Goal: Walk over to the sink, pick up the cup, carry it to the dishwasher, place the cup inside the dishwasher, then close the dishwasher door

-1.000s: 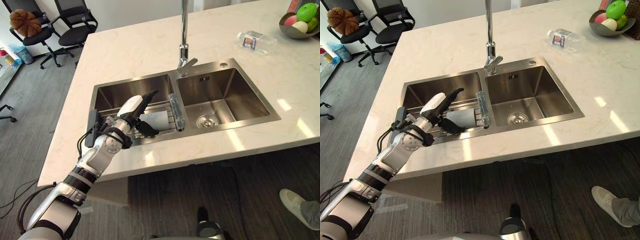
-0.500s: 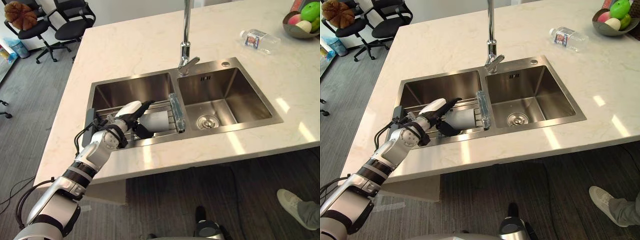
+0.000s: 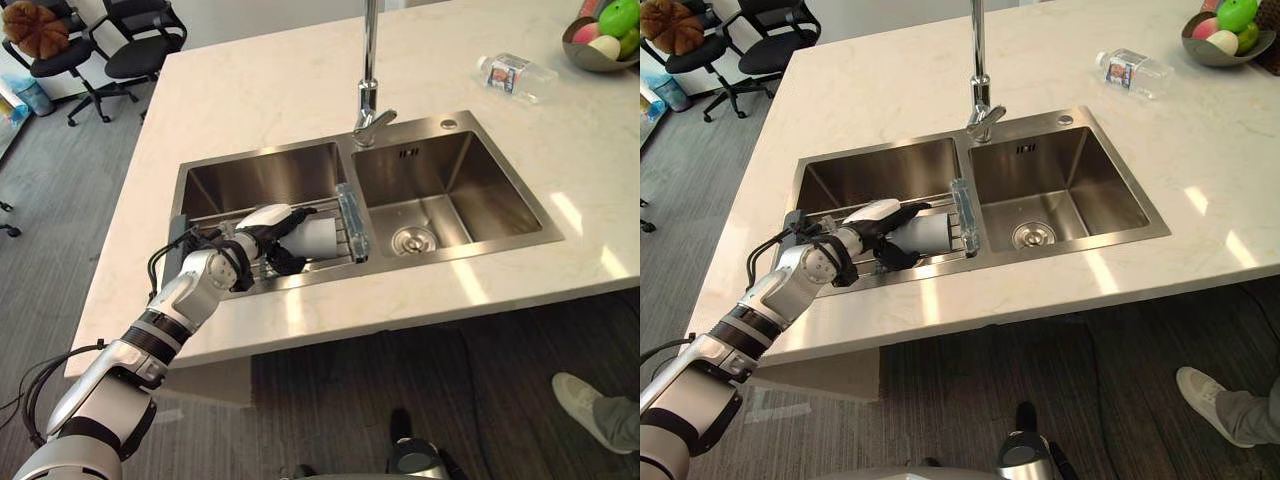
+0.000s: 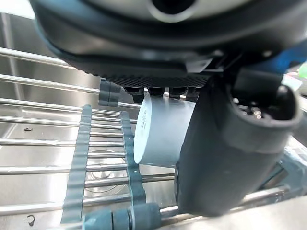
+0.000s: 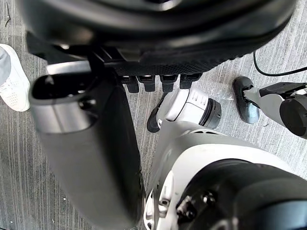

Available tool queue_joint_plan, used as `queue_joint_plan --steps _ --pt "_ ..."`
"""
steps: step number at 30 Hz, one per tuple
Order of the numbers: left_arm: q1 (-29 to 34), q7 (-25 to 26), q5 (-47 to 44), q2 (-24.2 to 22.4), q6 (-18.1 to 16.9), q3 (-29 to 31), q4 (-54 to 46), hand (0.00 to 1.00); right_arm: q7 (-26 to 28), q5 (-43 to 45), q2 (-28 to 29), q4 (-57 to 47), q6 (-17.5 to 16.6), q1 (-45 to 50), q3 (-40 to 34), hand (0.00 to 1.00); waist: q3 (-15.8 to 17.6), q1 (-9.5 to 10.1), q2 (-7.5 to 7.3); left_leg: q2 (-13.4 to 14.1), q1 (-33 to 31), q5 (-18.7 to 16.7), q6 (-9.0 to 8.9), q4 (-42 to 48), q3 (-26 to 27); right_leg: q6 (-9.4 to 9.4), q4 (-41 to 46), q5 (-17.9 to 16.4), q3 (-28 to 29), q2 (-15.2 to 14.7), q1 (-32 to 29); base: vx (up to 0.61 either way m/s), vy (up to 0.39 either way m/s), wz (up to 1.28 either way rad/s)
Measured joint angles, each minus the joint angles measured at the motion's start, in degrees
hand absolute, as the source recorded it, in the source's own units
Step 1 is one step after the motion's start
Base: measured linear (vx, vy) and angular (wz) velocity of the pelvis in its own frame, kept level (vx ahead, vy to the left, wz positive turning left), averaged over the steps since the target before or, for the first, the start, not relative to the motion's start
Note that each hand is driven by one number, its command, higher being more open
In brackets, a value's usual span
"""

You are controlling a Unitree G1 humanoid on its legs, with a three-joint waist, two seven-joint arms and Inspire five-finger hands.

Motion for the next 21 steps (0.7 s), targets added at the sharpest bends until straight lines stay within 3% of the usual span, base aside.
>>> queue_joint_plan --steps 9,21 --pt "-1.4 -4.4 3.0 0.5 1.1 0.1 0.0 1.00 0.0 0.1 -0.6 -0.8 0.1 0.0 0.7 1.00 0.6 -0.12 0.22 0.1 0.4 -0.2 -0.19 0.1 0.9 -0.01 0.0 0.0 0.9 0.1 -0.1 -0.01 -0.001 -0.04" --pt "-2.8 -5.0 3.8 0.6 2.2 0.1 1.0 1.00 -0.1 0.1 -1.1 -1.5 0.5 0.0 1.3 1.00 1.5 -1.17 1.22 0.2 0.8 -0.7 -0.39 0.3 1.8 -0.01 0.0 0.0 1.7 0.3 -0.2 -0.01 -0.001 -0.03"
